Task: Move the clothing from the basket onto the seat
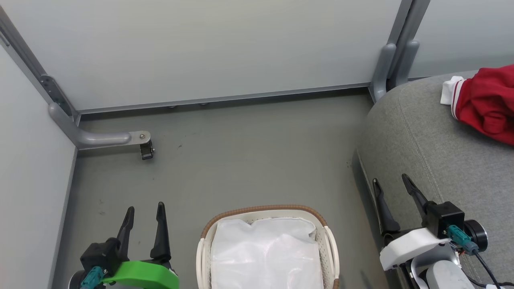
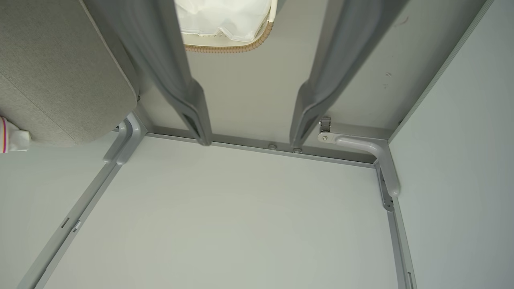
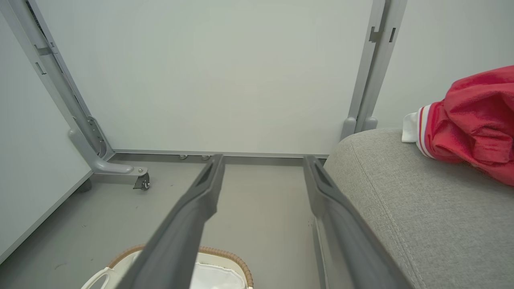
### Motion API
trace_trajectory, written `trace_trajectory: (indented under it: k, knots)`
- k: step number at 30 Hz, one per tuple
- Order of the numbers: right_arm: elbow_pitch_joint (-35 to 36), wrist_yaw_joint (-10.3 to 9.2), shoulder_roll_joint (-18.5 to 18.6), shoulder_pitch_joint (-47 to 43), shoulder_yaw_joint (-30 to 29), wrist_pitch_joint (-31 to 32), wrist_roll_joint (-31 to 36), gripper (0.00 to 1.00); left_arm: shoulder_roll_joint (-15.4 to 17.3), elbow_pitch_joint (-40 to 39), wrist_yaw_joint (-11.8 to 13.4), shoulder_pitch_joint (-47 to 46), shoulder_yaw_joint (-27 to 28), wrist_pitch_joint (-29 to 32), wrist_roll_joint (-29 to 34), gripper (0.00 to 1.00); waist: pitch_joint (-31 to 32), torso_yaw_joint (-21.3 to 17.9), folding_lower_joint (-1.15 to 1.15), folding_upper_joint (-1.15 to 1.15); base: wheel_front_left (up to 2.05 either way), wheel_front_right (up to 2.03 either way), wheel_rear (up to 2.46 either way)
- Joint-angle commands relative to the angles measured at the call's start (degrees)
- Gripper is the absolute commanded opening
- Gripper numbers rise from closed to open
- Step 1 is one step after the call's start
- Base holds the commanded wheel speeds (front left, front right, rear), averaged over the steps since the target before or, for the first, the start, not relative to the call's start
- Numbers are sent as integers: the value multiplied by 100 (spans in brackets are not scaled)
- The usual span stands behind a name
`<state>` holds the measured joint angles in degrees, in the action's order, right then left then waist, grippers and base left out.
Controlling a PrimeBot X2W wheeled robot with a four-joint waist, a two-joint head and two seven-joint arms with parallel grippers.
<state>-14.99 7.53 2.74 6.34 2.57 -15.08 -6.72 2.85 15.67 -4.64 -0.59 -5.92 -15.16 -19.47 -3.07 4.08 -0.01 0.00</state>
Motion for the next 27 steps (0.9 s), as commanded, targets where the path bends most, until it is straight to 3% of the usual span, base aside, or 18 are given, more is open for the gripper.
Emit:
trace_trajectory:
  k: [1,22,23,27]
  knots:
    - [-10,-8,28,-77,13,-13,-36,100,8,-26,-29,72,9,2,-14,100,18,-11,1,0,0,0,0]
    - [-111,-8,27,-129,52,-13,-164,100,8,47,-36,142,14,2,-88,100,121,26,1,0,0,0,0]
    - [-125,0,0,-55,59,0,-143,0,-1,69,-39,75,6,1,-101,0,122,25,1,0,0,0,0]
    - [-283,1,-29,-122,52,39,-231,0,-4,226,-41,104,9,25,-197,0,124,22,1,0,0,0,0]
